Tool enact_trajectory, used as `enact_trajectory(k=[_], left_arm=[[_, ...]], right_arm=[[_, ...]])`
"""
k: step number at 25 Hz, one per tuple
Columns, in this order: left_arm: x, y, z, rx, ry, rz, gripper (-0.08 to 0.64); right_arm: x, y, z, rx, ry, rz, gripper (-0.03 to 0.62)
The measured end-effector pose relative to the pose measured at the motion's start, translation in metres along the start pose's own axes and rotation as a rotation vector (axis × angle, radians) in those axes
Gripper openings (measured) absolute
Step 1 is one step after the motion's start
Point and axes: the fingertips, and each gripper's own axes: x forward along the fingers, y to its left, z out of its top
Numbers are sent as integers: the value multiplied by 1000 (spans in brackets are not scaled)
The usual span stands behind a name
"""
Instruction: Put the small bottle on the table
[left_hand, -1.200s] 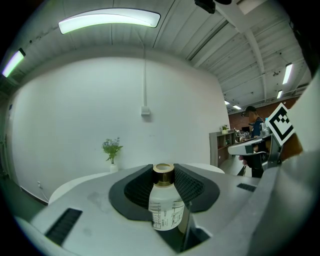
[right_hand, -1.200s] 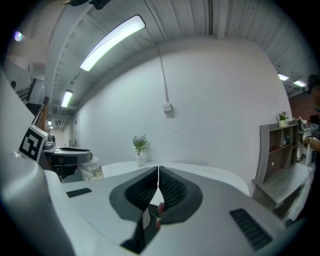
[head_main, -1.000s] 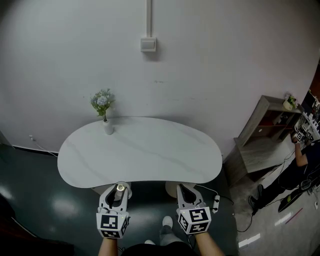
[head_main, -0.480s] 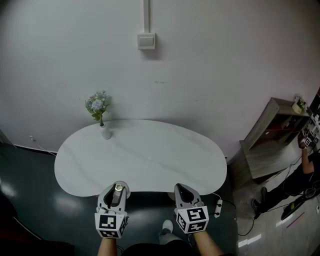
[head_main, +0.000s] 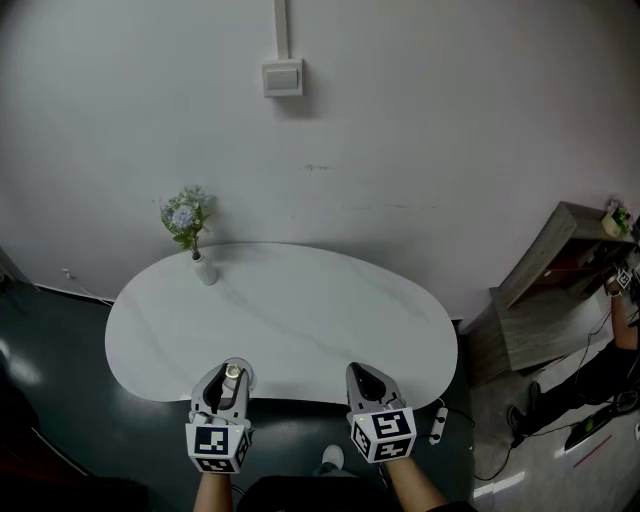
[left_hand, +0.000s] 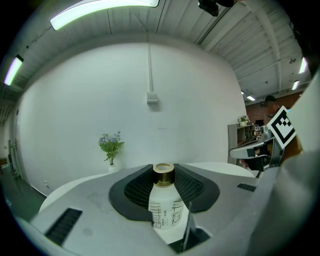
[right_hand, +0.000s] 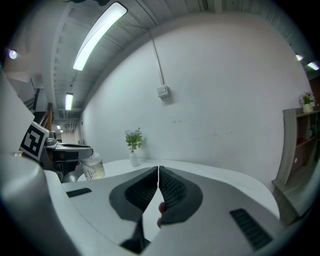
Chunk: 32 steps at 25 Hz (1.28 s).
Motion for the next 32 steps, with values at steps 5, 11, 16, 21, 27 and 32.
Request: enact_trajectory(k=[5, 11, 16, 21, 27, 32], left_arm=[[13, -7, 1, -7, 9, 15, 130], [23, -11, 3, 2, 9, 19, 130], [32, -7, 0, -9, 13, 17, 130], [45, -6, -4, -10, 12, -7, 130], [66, 3, -10, -25, 16, -20, 130], [86, 12, -16, -35, 31, -28, 131]], right_arm=[[8, -14, 3, 4, 1, 18, 67], [17, -23, 5, 14, -1, 29, 67], [21, -24, 3, 18, 14, 31, 67], [30, -27, 0, 19, 21, 15, 67], [48, -26, 2, 13, 23, 9, 67], [68, -29, 4, 11, 41, 4, 67]])
